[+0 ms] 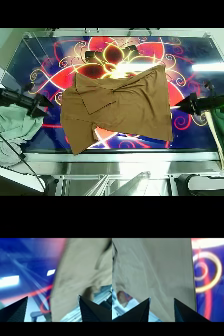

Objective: Fold the shirts.

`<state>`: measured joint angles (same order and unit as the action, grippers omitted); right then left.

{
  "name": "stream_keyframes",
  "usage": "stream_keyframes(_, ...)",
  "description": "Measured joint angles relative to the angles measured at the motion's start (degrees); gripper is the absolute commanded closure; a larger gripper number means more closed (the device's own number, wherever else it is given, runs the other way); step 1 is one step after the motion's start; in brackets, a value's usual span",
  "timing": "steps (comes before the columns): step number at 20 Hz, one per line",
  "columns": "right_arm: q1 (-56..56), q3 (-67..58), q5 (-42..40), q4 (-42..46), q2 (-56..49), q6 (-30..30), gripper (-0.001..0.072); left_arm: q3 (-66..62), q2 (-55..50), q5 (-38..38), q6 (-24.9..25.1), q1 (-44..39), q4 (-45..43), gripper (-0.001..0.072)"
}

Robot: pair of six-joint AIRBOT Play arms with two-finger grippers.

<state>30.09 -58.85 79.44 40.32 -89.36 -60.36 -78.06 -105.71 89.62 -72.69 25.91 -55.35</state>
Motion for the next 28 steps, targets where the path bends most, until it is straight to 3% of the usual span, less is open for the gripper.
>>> stream_keyframes(1,0.1,1.4,0.0,0.1,0.5,0.4,0.0367,1.9,0.2,-0.5,0.0,-0.8,0.2,0.0122)
stream_keyframes(6,0.5,4.4,0.1,-0.5,4.0,1.7,0.0367,3.0,-1.0,-4.4,0.0,-7.2,0.0,0.0133)
stream_keyframes(8,0.6,4.7,0.2,-0.4,5.4,1.9,0.0367,1.0,-2.7,-3.1,0.0,-10.1,-0.8,0.0179)
stream_keyframes(10,0.7,4.9,0.7,0.5,6.5,1.8,0.0367,-1.0,-4.5,-1.4,0.2,-12.2,-1.7,0.052)
stream_keyframes(11,1.0,5.1,1.0,1.5,6.8,1.5,0.0367,-2.0,-5.4,-0.9,0.4,-12.9,-2.0,0.0634)
stream_keyframes(12,1.3,5.6,1.3,2.6,7.1,0.9,0.0367,-2.9,-6.2,-0.6,0.7,-13.4,-2.4,0.0688)
stream_keyframes(13,1.7,6.3,1.6,3.6,7.2,0.3,0.0359,-3.6,-6.8,0.0,1.1,-13.6,-2.4,0.0688)
stream_keyframes(15,2.9,8.8,1.5,5.5,7.5,-0.5,0.0241,-4.7,-7.6,1.3,1.3,-13.5,-2.3,0.0688)
stream_keyframes(25,0.7,22.9,-5.4,6.4,6.1,-1.4,0.0245,-5.7,-8.4,3.9,1.7,-10.2,-2.2,0.0688)
stream_keyframes(27,-2.1,23.8,-5.4,4.6,4.9,-0.6,0.0262,-5.7,-8.4,4.1,1.9,-10.1,-2.2,0.0688)
stream_keyframes(28,-3.1,24.0,-5.3,3.7,4.5,0.1,0.0339,-5.7,-8.4,4.1,2.2,-10.1,-2.3,0.0688)
